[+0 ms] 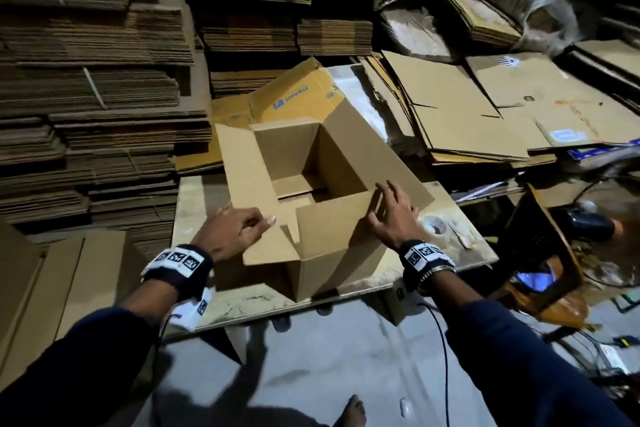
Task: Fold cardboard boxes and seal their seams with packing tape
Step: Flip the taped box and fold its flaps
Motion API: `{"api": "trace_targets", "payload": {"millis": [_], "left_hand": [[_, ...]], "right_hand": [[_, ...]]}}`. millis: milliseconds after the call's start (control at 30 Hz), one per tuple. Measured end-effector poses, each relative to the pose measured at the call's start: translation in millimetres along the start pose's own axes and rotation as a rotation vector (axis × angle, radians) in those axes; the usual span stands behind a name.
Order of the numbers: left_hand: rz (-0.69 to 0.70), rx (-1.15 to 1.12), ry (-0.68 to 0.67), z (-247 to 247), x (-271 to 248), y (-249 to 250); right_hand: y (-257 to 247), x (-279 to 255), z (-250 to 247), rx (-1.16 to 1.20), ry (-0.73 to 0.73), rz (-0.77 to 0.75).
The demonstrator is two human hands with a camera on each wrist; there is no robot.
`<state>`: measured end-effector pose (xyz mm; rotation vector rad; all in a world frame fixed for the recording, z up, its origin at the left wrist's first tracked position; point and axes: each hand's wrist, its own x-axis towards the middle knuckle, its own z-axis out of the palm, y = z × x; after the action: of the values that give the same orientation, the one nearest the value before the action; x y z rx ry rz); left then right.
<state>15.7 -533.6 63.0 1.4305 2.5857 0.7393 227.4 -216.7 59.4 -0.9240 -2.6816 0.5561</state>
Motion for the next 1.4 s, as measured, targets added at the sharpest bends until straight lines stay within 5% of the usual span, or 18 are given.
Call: {"api": "trace_targets", "payload": {"millis": [200,333,500,667,1033,1167,1400], "left_hand": [[-0.202,-0.014,-0.241,35.2,-12.2,2.4],[-0.315,0.024,-0.254,49.0,13.5,12.9],[-0.535,-0.039,-0.171,58.5,56.2,-14.3],[-0.586,0.05,-0.286,48.2,105.6,-28.8],[-0.608,0.025,-0.276,44.7,207.3,-48.3],[-0.621,0.075,-0.338,42.0,214.3,-60.0],[-0.626,0.105,-0.341,48.1,212.3,-64.4]], "right_hand": [[10.4,33.1,20.9,-0.104,-0.158,-0.006],[18.7,49.4,32.3,-0.238,-0.342,-0.062],[38.2,92.3,50.0,-0.22,-0.327,-0.058],[28.3,161.1,51.1,-0.093,-0.353,-0.077],[-20.2,326.3,84.6,-0.084,-0.502,-0.185],[-30.4,373.7,99.2,0.202,-0.456,-0.214],[-56.0,436.1,118.9,0.527,-0.498,0.032]]}}
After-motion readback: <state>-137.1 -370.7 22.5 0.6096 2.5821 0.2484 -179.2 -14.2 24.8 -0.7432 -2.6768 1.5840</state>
